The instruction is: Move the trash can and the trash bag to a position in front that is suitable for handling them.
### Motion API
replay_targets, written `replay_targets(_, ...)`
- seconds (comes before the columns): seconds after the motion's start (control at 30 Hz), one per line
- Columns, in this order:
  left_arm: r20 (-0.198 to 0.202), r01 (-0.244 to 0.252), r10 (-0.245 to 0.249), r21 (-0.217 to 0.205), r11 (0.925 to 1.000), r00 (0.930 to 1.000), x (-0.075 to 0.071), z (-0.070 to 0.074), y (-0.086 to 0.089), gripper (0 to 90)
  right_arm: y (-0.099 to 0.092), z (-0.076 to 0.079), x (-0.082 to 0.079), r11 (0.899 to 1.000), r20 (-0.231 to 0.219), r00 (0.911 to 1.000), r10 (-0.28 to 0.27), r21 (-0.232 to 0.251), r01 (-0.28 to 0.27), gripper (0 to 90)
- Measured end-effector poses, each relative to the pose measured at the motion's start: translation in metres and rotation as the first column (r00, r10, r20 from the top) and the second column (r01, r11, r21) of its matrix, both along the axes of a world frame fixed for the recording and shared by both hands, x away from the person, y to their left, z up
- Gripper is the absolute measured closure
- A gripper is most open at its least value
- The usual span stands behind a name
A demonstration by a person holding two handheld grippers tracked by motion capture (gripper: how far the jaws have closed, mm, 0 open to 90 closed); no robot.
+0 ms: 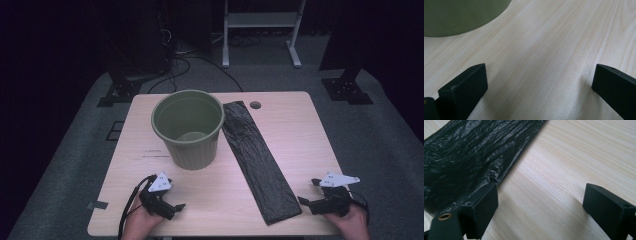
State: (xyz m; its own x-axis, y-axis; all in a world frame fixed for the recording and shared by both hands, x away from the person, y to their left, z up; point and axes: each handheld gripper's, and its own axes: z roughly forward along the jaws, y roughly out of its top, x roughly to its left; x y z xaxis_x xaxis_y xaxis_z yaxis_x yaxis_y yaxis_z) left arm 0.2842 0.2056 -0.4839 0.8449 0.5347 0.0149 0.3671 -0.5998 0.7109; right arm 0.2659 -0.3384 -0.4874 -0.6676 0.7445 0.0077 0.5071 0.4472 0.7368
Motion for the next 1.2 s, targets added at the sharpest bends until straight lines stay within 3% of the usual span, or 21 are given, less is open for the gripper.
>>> replay_targets(0.4, 0.000, -0.001, 0.001, 0.000, 1.0000, 1.0000, 0.000, 0.000, 0.000, 0.0, 0.007, 0.013, 0.004, 0.999, 0.011, 0.9998, -0.018, 0.049, 0.017, 13.4)
replay_targets(0.57, 0.000, -0.002, 0.002, 0.000, 1.0000, 1.0000, 0.000, 0.000, 0.000, 0.0, 0.015, 0.019, 0.007, 0.999, 0.023, 0.9997, -0.005, 0.049, 0.004, 20.7)
replay_targets(0.63, 0.000, -0.003, 0.003, 0.000, 1.0000, 1.0000, -0.001, 0.000, 0.000, 0.0, 0.016, 0.019, 0.009, 0.997, 0.020, 0.9998, 0.009, 0.076, -0.011, 23.9)
replay_targets(0.87, 0.000, -0.003, 0.003, 0.000, 1.0000, 1.0000, -0.001, 0.000, 0.000, 0.0, 0.028, 0.023, 0.016, 0.997, 0.027, 0.9992, 0.028, 0.069, -0.030, 37.2)
replay_targets(1.03, 0.001, -0.003, 0.003, 0.000, 1.0000, 1.0000, -0.001, 0.000, 0.000, 0.0, 0.041, 0.025, 0.020, 0.999, 0.026, 0.9992, 0.029, 0.014, -0.029, 43.2)
replay_targets(1.2, 0.000, -0.002, 0.002, 0.000, 1.0000, 1.0000, -0.001, 0.000, 0.000, 0.0, 0.056, 0.022, 0.028, 0.999, 0.002, 0.9993, 0.038, -0.007, -0.038, 46.9)
